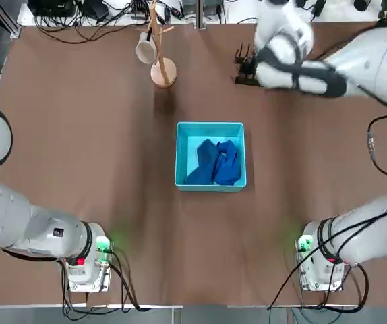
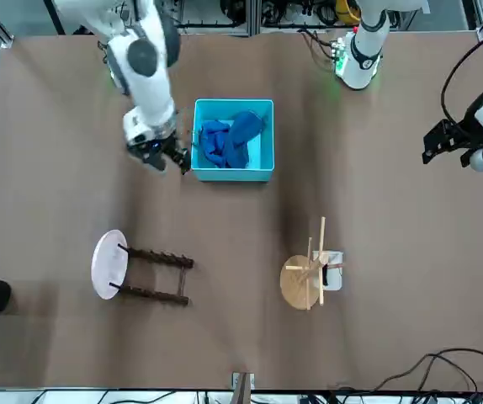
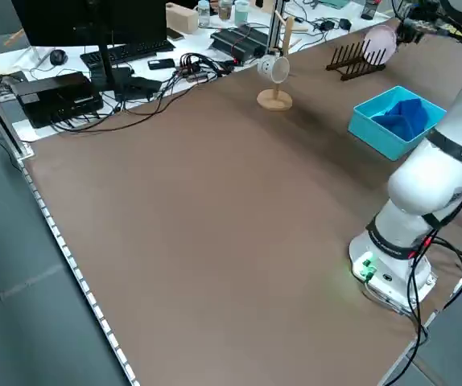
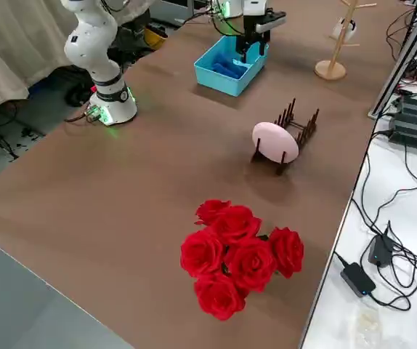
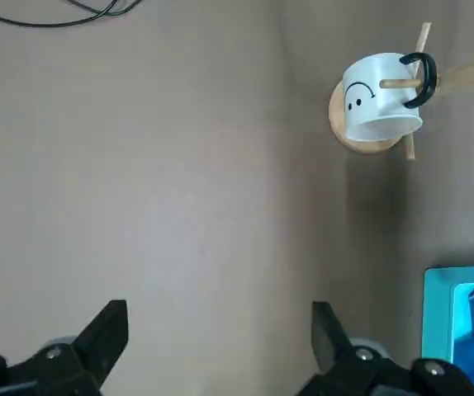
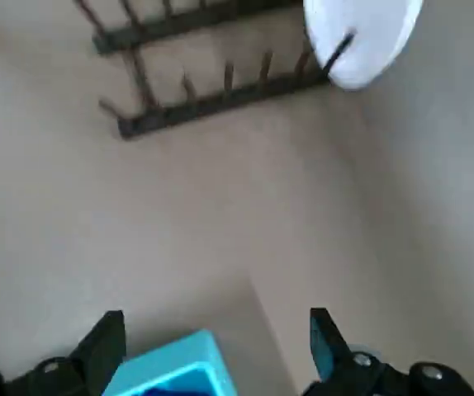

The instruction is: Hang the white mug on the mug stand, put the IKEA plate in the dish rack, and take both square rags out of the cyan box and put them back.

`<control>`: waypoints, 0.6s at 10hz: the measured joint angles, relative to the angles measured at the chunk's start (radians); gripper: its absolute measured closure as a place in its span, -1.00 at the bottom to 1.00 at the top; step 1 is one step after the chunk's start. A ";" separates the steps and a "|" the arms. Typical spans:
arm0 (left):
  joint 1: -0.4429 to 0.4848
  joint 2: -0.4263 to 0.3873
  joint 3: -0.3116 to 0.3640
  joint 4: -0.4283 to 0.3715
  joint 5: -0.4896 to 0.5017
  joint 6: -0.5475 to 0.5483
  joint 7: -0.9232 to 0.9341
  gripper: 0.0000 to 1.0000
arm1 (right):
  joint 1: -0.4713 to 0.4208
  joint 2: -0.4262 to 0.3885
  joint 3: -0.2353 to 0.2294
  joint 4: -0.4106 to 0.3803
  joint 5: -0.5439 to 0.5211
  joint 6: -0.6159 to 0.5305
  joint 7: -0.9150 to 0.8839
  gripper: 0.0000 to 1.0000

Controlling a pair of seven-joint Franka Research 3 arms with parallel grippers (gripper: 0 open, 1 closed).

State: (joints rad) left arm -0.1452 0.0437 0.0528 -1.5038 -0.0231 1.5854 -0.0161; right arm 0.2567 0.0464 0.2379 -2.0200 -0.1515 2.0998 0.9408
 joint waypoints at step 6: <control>0.001 -0.002 -0.012 0.000 0.010 0.000 0.000 -0.96 | -0.462 0.003 -0.005 0.399 0.061 -0.346 -0.762 -0.98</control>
State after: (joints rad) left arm -0.1442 0.0416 0.0405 -1.5040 -0.0130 1.5854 -0.0163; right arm -0.2053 0.0498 0.2324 -1.6206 -0.0901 1.7540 0.1789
